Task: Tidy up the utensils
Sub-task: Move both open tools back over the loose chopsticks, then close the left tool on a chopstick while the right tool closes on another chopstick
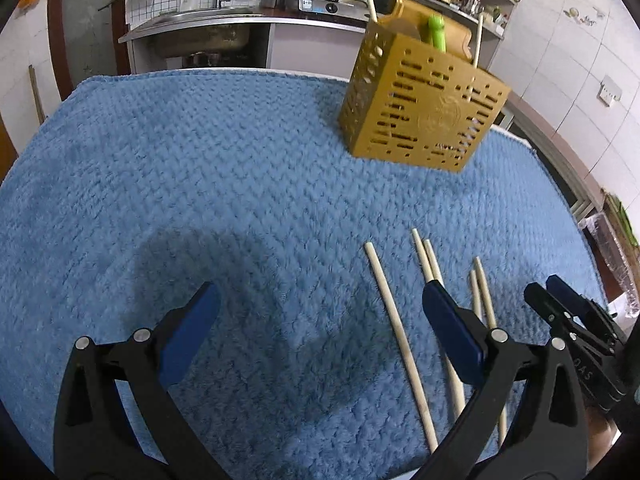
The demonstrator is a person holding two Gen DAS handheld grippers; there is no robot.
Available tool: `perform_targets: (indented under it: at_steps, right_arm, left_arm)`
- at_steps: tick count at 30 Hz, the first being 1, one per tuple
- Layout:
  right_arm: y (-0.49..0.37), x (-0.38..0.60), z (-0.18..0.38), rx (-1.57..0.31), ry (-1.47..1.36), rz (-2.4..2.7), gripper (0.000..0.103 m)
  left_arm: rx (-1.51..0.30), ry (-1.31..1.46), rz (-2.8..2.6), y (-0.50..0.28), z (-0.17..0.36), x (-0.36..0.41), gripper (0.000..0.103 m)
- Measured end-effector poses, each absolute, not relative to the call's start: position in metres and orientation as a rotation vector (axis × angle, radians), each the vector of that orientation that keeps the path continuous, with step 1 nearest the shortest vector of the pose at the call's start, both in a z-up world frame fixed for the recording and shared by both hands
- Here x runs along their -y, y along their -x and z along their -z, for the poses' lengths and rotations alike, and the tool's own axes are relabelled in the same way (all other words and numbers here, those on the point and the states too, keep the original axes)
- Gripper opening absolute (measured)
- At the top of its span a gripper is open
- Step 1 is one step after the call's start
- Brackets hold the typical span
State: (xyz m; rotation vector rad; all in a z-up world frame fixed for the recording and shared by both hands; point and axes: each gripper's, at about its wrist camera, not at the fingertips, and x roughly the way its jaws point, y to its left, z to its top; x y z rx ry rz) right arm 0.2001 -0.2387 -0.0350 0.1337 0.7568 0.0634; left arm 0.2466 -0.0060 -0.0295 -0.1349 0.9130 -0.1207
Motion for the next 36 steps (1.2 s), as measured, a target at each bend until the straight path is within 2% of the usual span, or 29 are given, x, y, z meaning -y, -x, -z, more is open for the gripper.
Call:
perform_targets:
  at_steps: [2,6,11,13,14,15,18,27,34,35,36]
  right_arm:
    - [-0.201,0.239,0.039,-0.759,-0.132,-0.053,0.056]
    - [-0.204,0.246,0.043,-0.775,-0.166,-0.048,0.056]
    - [-0.207,0.243,0.045,-0.788,-0.155,-0.046,0.056]
    - [-0.207,0.239,0.044,-0.791,-0.139,-0.050,0.056]
    - [-0.207,0.238,0.044,-0.792,-0.132,-0.051,0.056]
    - [-0.207,0.237,0.044,-0.793,-0.128,-0.052,0.056]
    - [-0.207,0.237,0.045,-0.799,-0.127,-0.050,0.056]
    - [-0.212,0.222,0.044,-0.830,-0.116,-0.088,0.056]
    - [-0.219,0.201,0.047,-0.869,-0.082,-0.108,0.055]
    - [-0.220,0.198,0.049,-0.877,-0.069,-0.103,0.054]
    - [-0.221,0.196,0.050,-0.883,-0.057,-0.095,0.046]
  left_arm:
    - [-0.927,0.128,0.119,-0.250,0.033,0.011,0.095]
    - [-0.975,0.094,0.119,-0.258,0.042,0.025,0.078]
    - [-1.011,0.088,0.126,-0.267,0.046,0.038,0.063]
    - [-1.017,0.076,0.130,-0.271,0.046,0.042,0.054]
    - [-1.023,0.066,0.134,-0.273,0.046,0.045,0.045]
    - [-1.033,0.053,0.132,-0.275,0.048,0.048,0.040]
    - [-1.029,0.015,0.117,-0.278,0.048,0.054,0.031]
    - [-1.019,-0.062,0.126,-0.285,0.048,0.065,0.014]
    - [-1.012,-0.050,0.163,-0.285,0.045,0.057,0.010]
    - [-1.010,-0.049,0.166,-0.285,0.045,0.056,0.009]
    - [-1.006,-0.048,0.170,-0.285,0.045,0.055,0.009]
